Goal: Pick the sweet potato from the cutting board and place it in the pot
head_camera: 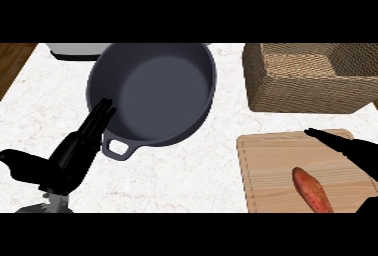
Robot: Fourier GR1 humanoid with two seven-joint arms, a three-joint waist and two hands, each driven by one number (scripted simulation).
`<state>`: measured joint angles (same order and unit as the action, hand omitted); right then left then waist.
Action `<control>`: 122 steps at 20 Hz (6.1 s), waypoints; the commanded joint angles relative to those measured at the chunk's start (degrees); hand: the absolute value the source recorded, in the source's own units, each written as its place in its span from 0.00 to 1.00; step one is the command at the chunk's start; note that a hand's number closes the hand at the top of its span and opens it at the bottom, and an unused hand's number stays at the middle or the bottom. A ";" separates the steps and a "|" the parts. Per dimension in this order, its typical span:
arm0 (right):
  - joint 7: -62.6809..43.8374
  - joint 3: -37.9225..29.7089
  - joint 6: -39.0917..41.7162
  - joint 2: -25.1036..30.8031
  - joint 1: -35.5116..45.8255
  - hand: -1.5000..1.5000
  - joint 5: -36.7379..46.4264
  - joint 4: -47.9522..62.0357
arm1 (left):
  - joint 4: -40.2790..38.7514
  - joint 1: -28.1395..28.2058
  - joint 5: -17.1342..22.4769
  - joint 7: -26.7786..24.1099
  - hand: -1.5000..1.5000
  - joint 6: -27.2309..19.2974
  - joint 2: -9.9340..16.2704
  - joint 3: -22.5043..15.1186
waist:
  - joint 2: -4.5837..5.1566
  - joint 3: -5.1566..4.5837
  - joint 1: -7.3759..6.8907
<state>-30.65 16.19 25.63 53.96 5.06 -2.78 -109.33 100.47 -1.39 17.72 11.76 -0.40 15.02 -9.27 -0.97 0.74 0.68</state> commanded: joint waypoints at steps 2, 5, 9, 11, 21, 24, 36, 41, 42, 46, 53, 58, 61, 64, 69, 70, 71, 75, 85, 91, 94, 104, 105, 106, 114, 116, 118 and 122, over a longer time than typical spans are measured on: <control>-1.31 0.73 -0.35 0.59 -3.31 0.00 4.45 -3.65 | -4.84 2.26 1.31 2.75 0.50 1.32 -2.30 -2.88 | 0.87 -0.77 0.47; 0.24 3.07 -2.21 -0.37 -4.07 0.00 11.90 -0.58 | -3.67 1.75 -1.60 3.36 0.50 -1.31 -4.49 -5.21 | 0.96 -0.69 0.04; 1.33 1.76 -3.13 -0.42 -4.48 0.00 14.18 1.41 | -0.83 3.32 1.72 6.48 0.50 1.21 -2.30 -3.23 | 0.88 -0.68 -0.51; -0.18 4.42 -3.66 -2.30 -6.29 0.00 16.18 -1.50 | -4.00 1.15 1.58 4.94 0.50 2.07 -2.40 -2.08 | 0.96 -0.74 0.05; 3.91 4.66 -4.22 -4.50 -7.99 0.00 21.01 3.55 | -7.10 0.24 1.29 3.16 0.50 3.92 -2.83 -0.31 | 1.16 -0.76 0.07; 6.00 3.27 -3.44 -4.11 -8.05 0.00 21.34 6.90 | -3.40 -0.19 0.07 6.76 0.50 1.98 -3.52 -1.55 | 1.08 -0.71 -0.33; 9.17 6.37 -5.12 -9.98 -5.81 0.00 28.29 15.28 | -6.15 0.72 0.13 4.24 0.50 4.76 -4.92 -1.05 | 1.19 -0.72 -0.68; 11.33 5.97 -5.42 -11.78 -5.29 0.00 29.44 17.97 | -4.21 1.04 0.24 6.56 0.50 4.93 -3.70 0.34 | 1.13 -0.71 -0.84; 10.52 5.52 -5.61 -13.11 -5.52 1.00 28.42 17.36 | -5.99 -0.29 -1.93 4.99 0.50 3.48 -5.90 -1.30 | 1.14 -0.72 -0.44; 18.14 6.05 -2.86 -12.66 -4.15 1.00 26.65 17.65 | -5.06 2.00 -2.60 4.18 0.50 3.93 -5.86 -1.36 | 1.09 -0.72 -0.71; 18.81 7.54 -6.52 -15.46 -5.25 1.00 31.67 16.83 | -2.14 3.80 -1.11 5.61 0.50 4.56 -5.76 0.07 | 0.94 -0.75 -0.67; 13.59 8.83 -11.14 -20.06 -5.03 1.00 36.39 16.45 | -5.82 1.90 -3.45 3.49 0.50 4.48 -7.31 -1.10 | 1.07 -0.78 -0.09; -2.30 10.60 -19.81 -28.73 -6.54 1.00 43.23 10.64 | -3.26 4.32 -2.80 4.56 0.50 4.87 -4.91 1.10 | 0.49 -0.99 1.14; -12.21 13.83 -25.38 -35.16 -6.36 1.00 51.41 8.50 | -1.59 4.73 -2.73 5.94 0.50 3.52 -6.08 0.62 | 0.10 -1.07 1.64; -27.17 24.68 -28.83 -44.35 -6.92 1.00 69.00 5.64 | -1.63 3.64 -2.21 6.13 0.50 4.10 -5.55 1.75 | 0.28 -1.03 1.32; -29.55 26.26 -28.24 -44.48 -7.19 1.00 72.34 4.14 | -2.46 4.81 -2.73 5.33 0.50 4.72 -5.82 0.76 | 0.15 -1.11 1.85; -30.84 25.49 -31.03 -44.36 -6.45 1.00 76.73 4.97 | -2.74 3.34 -2.51 6.26 0.50 4.00 -6.13 1.22 | 0.29 -1.00 2.19; -39.71 31.47 -27.58 -50.10 -4.71 1.00 89.90 -0.58 | -1.74 4.48 -2.65 7.11 0.50 4.10 -5.66 1.42 | 0.00 -1.00 1.66; -40.06 43.00 -19.01 -53.59 4.54 1.00 101.55 -10.86 | -2.19 3.42 -3.13 5.30 0.50 4.99 -7.09 0.45 | 0.52 -0.97 0.03; -39.41 39.18 -19.29 -53.55 12.54 1.00 97.05 -11.74 | -1.22 3.60 -2.31 7.27 0.50 6.04 -6.50 0.10 | 0.81 -0.96 -1.50; -41.76 37.53 -18.34 -53.66 17.16 1.00 93.43 -10.66 | -1.05 2.23 -2.70 8.04 0.50 6.11 -6.11 0.10 | 1.02 -1.00 -2.16; -43.19 22.63 -18.61 -53.90 37.95 1.00 76.34 2.84 | -2.30 1.88 -3.13 7.60 0.50 6.97 -6.66 -0.35 | 1.52 -1.01 -3.96; -43.18 21.94 -21.44 -53.91 39.01 1.00 76.13 6.00 | -3.57 0.46 -4.52 6.86 0.50 6.19 -8.40 -2.11 | 1.84 -1.01 -3.81; -40.40 17.81 -19.91 -53.91 42.18 1.00 72.68 8.09 | -2.81 -0.45 -3.74 7.85 0.50 6.07 -7.98 -1.04 | 1.80 -0.95 -3.69; -37.35 12.69 -27.29 -53.93 57.23 1.00 64.45 29.71 | -3.64 -2.72 -3.38 9.56 0.50 5.92 -9.17 -1.41 | 2.04 -0.91 -4.74; -35.15 11.83 -32.57 -53.94 58.28 1.00 63.24 35.76 | -2.97 -3.10 -4.53 9.65 0.50 5.59 -8.76 -1.42 | 2.31 -0.88 -5.40; -33.25 11.16 -36.07 -53.94 59.67 1.00 62.09 39.90 | -4.51 -2.06 -2.72 7.87 0.50 8.48 -7.24 0.04 | 2.54 -0.93 -5.77; -27.56 8.08 -42.17 -53.94 62.77 1.00 58.44 48.73 | -2.61 -1.87 -2.75 8.39 0.50 7.55 -8.33 -0.28 | 2.69 -0.88 -6.51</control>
<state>-58.37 26.33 -8.49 0.28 64.73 58.88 -69.03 100.99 -4.90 13.16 16.95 6.39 7.90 -7.80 1.06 0.39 -5.40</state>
